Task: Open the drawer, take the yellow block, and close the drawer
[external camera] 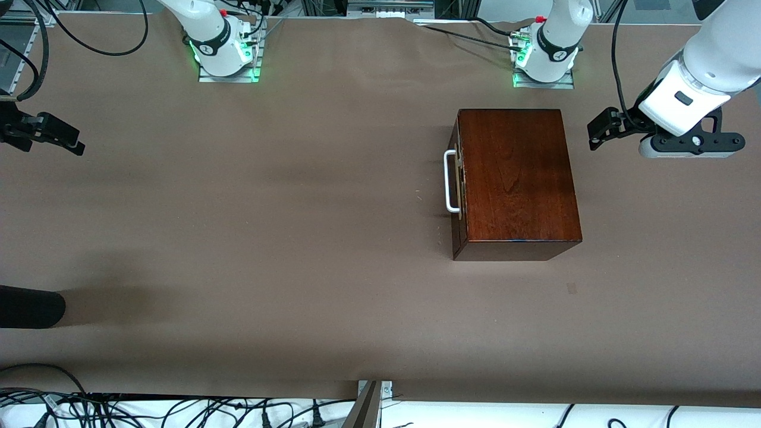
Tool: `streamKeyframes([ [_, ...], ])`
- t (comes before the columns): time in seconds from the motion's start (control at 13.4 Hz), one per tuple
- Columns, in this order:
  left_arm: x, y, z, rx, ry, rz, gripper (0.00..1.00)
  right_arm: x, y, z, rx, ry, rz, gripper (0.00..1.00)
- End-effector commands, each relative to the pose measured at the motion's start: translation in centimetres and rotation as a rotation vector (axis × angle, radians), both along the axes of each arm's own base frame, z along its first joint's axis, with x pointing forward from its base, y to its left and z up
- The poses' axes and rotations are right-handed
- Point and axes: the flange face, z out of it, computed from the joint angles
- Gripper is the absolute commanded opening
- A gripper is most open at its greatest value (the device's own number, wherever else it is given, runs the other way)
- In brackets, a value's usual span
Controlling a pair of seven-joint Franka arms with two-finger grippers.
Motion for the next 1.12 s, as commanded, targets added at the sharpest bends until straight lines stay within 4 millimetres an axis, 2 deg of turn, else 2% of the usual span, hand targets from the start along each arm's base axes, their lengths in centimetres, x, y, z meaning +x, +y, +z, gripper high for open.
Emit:
streamKeyframes([
  [0.0, -0.3, 0.0, 0.5, 0.016, -0.016, 0.007, 1.00, 0.3, -0.1, 0.5, 0.013, -0.005, -0.013, 1.00],
  [0.3, -0.3, -0.1, 0.7, 0.016, -0.016, 0.011, 1.00, 0.3, -0.1, 0.5, 0.013, -0.005, -0.013, 1.00],
  [0.52, -0.2, -1.7, 0.8, 0.018, -0.024, 0.038, 1.00, 0.3, -0.1, 0.5, 0.013, -0.005, -0.013, 1.00],
  [0.67, 0.3, -5.0, 0.3, 0.022, -0.020, 0.059, 1.00, 0.3, -0.1, 0.5, 0.013, -0.005, -0.014, 1.00],
  [0.9, 1.4, -9.1, -1.7, 0.026, 0.005, 0.068, 1.00, 0.3, -0.1, 0.5, 0.013, -0.005, -0.014, 1.00],
  [1.04, 1.4, -13.0, -4.0, 0.060, 0.023, 0.071, 1.00, 0.3, -0.2, 0.5, 0.013, -0.005, -0.016, 1.00],
])
